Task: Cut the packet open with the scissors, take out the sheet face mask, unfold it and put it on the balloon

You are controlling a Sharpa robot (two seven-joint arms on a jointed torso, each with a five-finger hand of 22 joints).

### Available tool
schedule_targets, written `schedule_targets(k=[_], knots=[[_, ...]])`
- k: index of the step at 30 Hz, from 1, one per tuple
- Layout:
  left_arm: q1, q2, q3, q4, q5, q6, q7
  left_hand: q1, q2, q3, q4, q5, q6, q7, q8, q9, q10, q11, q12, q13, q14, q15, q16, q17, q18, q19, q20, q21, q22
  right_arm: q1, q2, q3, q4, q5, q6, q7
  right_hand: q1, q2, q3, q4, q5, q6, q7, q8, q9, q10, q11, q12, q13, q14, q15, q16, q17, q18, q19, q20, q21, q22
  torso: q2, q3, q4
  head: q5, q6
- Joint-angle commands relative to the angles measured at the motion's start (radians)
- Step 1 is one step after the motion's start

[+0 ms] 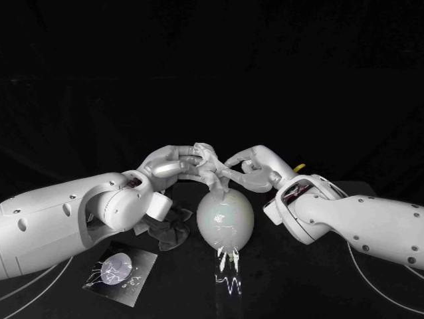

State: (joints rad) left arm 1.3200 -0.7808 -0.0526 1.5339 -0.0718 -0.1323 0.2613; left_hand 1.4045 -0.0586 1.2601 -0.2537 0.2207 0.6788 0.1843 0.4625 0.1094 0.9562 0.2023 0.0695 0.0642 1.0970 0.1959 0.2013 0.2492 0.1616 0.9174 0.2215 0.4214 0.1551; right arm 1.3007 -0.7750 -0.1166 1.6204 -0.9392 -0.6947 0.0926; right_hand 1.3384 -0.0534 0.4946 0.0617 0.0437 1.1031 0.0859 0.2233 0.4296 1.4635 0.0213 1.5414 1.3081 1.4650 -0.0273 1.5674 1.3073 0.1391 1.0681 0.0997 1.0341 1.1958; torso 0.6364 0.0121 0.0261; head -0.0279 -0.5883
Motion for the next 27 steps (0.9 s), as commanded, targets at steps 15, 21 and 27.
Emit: schedule_targets(k=[15, 21, 27], knots=[[0.001, -0.001, 0.002, 0.003, -0.031, 0.008, 0.01, -0.051, -0.044, -0.568, 0.054, -0.006, 0.005, 0.101, -0.042, -0.027, -0.019, 0.015, 0.007, -0.001, -0.038, -0.05, -0.025, -0.011, -0.032, -0.233, -0.013, 0.183, 0.127, -0.001, -0.015, 0.001, 0.036, 0.075, -0.059, 0.052, 0.004, 0.016, 0.015, -0.003, 0.005, 0.011, -0.002, 0.012, 0.011, 0.096, -0.01, -0.003, 0.244, 0.106, -0.009, 0.003, 0.263, -0.001, 0.018, -0.004, 0.016, 0.011, 0.0, -0.0001, 0.0, -0.001, 0.002], [0.001, -0.001, 0.002, 0.003, -0.051, -0.003, 0.003, -0.053, -0.067, -0.629, 0.069, -0.016, 0.011, 0.1, -0.041, -0.027, -0.008, 0.013, 0.011, -0.001, -0.054, -0.046, -0.028, -0.014, -0.02, -0.239, 0.005, 0.159, 0.108, -0.001, -0.018, 0.001, 0.04, 0.109, -0.071, 0.055, 0.003, 0.015, 0.018, -0.004, 0.005, 0.011, -0.003, 0.014, 0.012, 0.096, -0.012, -0.004, 0.243, 0.106, -0.011, 0.003, 0.263, -0.003, 0.025, -0.005, 0.023, 0.017, -0.001, -0.0002, 0.0, -0.001, 0.002], [0.001, -0.001, 0.002, 0.002, -0.063, -0.012, -0.001, -0.047, -0.083, -0.673, 0.08, -0.024, 0.019, 0.097, -0.037, -0.026, 0.003, 0.011, 0.015, 0.0, -0.056, -0.046, -0.026, -0.014, 0.0, -0.226, 0.023, 0.131, 0.085, -0.001, -0.019, 0.001, 0.045, 0.124, -0.075, 0.056, 0.002, 0.014, 0.019, -0.004, 0.005, 0.011, -0.004, 0.015, 0.012, 0.096, -0.012, -0.005, 0.242, 0.106, -0.011, 0.003, 0.263, -0.003, 0.026, -0.006, 0.024, 0.017, -0.001, 0.0001, -0.0001, -0.002, 0.003]])
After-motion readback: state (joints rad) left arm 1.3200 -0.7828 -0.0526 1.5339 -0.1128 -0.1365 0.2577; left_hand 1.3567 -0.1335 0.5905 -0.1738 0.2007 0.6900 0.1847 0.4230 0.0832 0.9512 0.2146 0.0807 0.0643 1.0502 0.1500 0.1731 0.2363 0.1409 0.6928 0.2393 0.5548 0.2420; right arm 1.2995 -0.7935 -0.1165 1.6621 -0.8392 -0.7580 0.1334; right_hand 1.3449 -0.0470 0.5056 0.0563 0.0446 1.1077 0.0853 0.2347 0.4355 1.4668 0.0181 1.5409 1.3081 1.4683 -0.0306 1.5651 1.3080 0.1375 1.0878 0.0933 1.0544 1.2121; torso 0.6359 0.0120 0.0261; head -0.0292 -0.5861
